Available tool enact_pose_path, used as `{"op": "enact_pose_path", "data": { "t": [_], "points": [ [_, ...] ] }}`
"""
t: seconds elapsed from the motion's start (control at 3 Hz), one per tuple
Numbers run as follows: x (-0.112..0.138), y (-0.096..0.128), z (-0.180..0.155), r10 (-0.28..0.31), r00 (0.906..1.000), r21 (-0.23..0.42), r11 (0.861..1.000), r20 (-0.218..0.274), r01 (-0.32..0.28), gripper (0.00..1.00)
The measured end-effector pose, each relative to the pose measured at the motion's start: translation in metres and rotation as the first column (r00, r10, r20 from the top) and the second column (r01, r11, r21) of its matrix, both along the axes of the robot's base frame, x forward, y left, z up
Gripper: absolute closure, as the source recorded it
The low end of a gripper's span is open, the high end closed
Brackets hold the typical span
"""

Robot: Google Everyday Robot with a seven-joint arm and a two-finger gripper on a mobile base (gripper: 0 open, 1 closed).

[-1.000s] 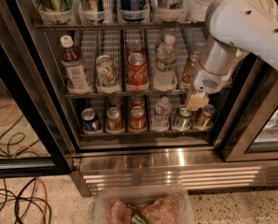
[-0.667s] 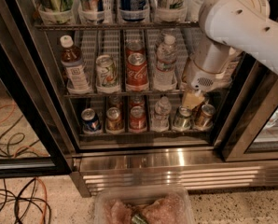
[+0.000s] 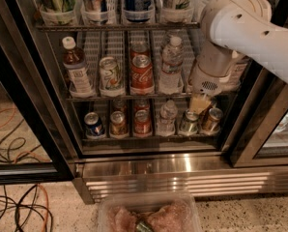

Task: Pick orange can from middle shelf of fridge

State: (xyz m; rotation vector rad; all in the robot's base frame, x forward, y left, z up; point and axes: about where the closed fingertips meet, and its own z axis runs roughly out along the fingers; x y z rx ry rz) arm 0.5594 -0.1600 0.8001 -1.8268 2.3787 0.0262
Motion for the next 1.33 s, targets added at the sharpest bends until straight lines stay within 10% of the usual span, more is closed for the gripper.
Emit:
{"op": "enact_pose_path", "data": {
  "t": [1.33],
  "points": [
    [0.002, -0.028, -0.007, -0.048, 0.9988, -0.011, 0.999, -0.007, 0.048, 1.0]
  ]
}}
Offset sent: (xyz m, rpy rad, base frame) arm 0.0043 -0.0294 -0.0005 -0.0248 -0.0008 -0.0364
